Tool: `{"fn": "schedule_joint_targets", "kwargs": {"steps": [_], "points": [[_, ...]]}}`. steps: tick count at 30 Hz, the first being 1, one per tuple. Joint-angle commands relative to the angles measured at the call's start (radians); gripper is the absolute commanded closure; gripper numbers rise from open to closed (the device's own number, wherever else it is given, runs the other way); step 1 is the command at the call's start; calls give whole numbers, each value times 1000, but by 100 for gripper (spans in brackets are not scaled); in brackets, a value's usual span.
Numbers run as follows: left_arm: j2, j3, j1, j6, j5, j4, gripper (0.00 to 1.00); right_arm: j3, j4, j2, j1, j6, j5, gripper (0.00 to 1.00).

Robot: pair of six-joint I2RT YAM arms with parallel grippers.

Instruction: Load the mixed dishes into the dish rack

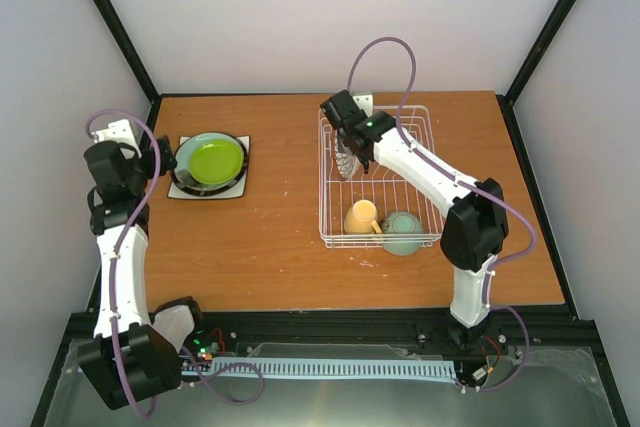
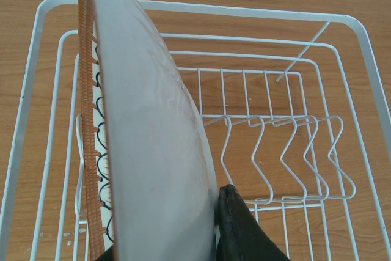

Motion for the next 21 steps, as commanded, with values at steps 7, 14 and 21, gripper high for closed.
{"fn": "schedule_joint_targets", "kwargs": {"steps": [7, 14, 21], "points": [[-6, 31, -27, 30, -49, 5, 0, 92, 16, 91, 51, 20, 38, 97], [-13, 17, -38, 37, -62, 10, 0, 136, -47, 131, 104, 2, 100, 97], [-24, 7, -47, 47, -80, 13, 0, 148, -112, 150, 133, 16, 164, 97]]}}
